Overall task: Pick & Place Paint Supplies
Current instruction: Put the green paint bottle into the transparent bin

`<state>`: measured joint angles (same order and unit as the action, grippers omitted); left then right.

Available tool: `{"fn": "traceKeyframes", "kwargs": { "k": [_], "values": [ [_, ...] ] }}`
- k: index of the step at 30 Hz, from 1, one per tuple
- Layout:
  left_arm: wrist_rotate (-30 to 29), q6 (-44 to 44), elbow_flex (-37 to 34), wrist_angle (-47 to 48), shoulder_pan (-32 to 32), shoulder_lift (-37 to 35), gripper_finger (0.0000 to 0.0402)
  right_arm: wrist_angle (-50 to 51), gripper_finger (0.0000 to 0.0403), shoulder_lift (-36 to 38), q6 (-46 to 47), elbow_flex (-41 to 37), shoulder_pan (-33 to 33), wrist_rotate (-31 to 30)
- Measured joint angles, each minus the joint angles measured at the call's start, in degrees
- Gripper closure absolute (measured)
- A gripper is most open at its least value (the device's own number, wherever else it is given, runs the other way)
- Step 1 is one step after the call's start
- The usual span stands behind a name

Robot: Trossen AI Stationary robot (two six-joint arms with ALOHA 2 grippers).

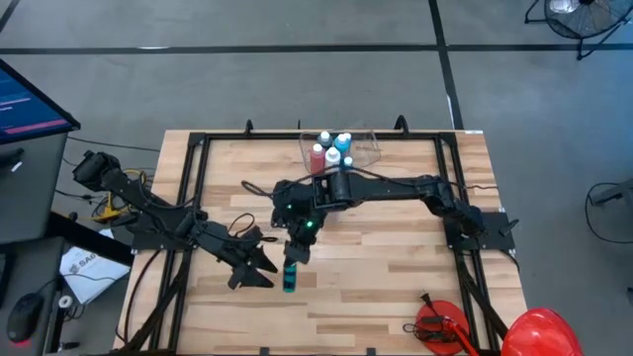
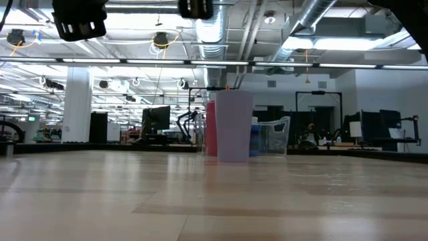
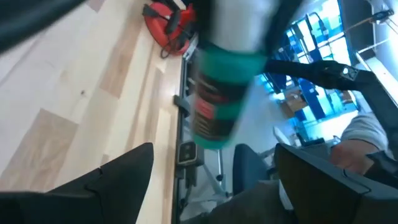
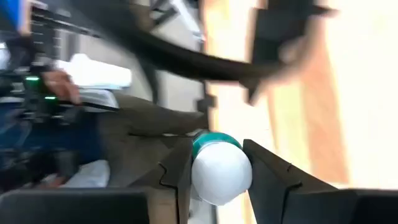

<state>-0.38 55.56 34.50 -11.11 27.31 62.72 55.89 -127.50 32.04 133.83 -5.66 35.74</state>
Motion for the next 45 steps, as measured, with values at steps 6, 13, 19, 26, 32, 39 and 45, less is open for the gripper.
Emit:
{"fn": "traceKeyframes", "kwargs": {
  "k": [6, 13, 19, 26, 32, 39, 45],
  "values": [
    [-1.16, -0.65, 0.00, 0.24, 0.17, 0.00, 0.0084, 8.61, 0.0294, 1.87, -3.17, 0.04, 2.70, -4.32],
    [-1.16, -1.38, 0.00, 0.24, 0.17, 0.00, 0.0093, 14.52, 0.0294, 4.89, -5.50, -0.06, 7.09, -7.60],
    [-1.16, -1.87, 0.00, 0.67, 0.20, 0.00, 0.0093, 16.93, 0.0294, 7.92, -7.11, 0.06, 12.05, -11.43],
    [-1.25, -4.28, 0.00, 1.16, 0.18, 0.00, 0.0093, 23.17, 0.0294, 11.86, -9.52, 0.05, 18.99, -19.50],
    [-1.44, -5.39, 0.00, 2.42, 0.20, 0.00, 0.0093, 26.69, 0.0294, 14.82, -10.55, -0.07, 25.41, -27.83],
    [-3.78, -5.74, 0.00, 3.11, -0.07, 0.02, 0.0094, 30.18, 0.0294, 16.35, -14.87, -0.02, 32.46, -34.12],
    [-5.62, -5.03, 0.00, 3.06, -1.98, 0.00, 0.0094, 31.92, 0.0294, 16.34, -20.43, -0.08, 38.49, -36.87]
  ]
}}
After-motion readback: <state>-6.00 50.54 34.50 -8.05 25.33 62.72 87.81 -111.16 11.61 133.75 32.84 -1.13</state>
